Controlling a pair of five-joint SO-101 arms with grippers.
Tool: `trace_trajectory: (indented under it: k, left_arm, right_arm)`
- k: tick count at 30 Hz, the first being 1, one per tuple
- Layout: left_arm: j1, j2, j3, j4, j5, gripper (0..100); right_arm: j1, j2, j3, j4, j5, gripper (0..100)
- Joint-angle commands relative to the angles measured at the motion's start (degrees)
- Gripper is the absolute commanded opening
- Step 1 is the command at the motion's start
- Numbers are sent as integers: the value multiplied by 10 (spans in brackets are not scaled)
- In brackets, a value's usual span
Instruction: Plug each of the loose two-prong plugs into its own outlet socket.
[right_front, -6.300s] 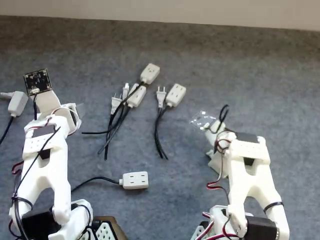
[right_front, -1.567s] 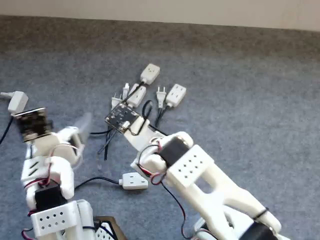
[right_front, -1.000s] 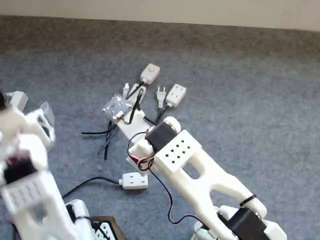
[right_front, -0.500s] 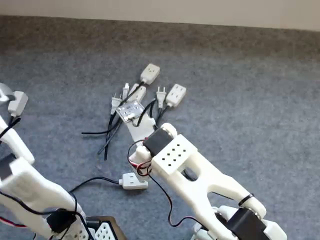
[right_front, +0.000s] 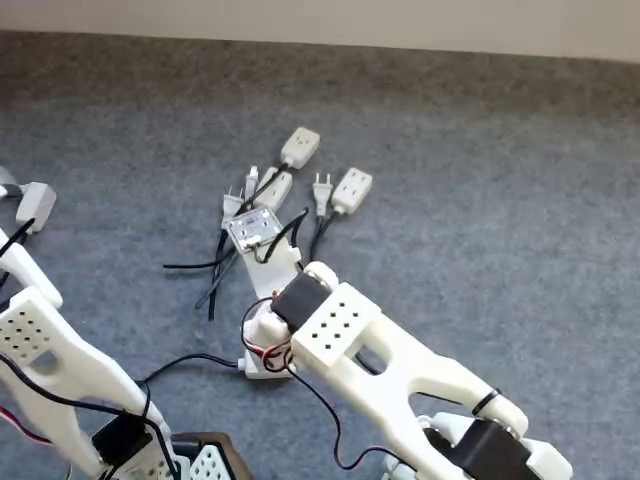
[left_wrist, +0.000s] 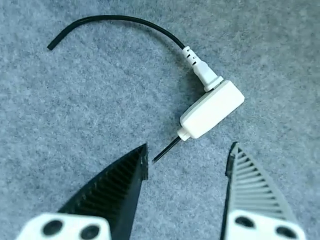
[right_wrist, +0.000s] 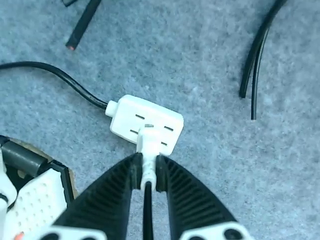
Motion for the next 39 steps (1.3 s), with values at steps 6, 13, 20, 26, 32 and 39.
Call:
trace_trajectory:
  k: [6, 13, 20, 26, 32, 39]
  left_arm:
    - [-12, -8, -23, 5, 0, 267]
    - [-10, -8, -23, 5, 1, 267]
    - [-11, -8, -23, 5, 1, 267]
    - [-12, -8, -23, 5, 1, 267]
    - [-12, -8, -23, 6, 1, 267]
    - [-12, -8, -23, 7, 1, 267]
  right_arm:
    - [29, -5, -2, 8, -8, 9]
    - [31, -5, -1, 29, -27, 9]
    - [30, -4, -1, 27, -28, 9]
    - [30, -4, 58, -5, -28, 9]
    - [31, -6, 66, -11, -28, 9]
    - [33, -5, 28, -12, -28, 9]
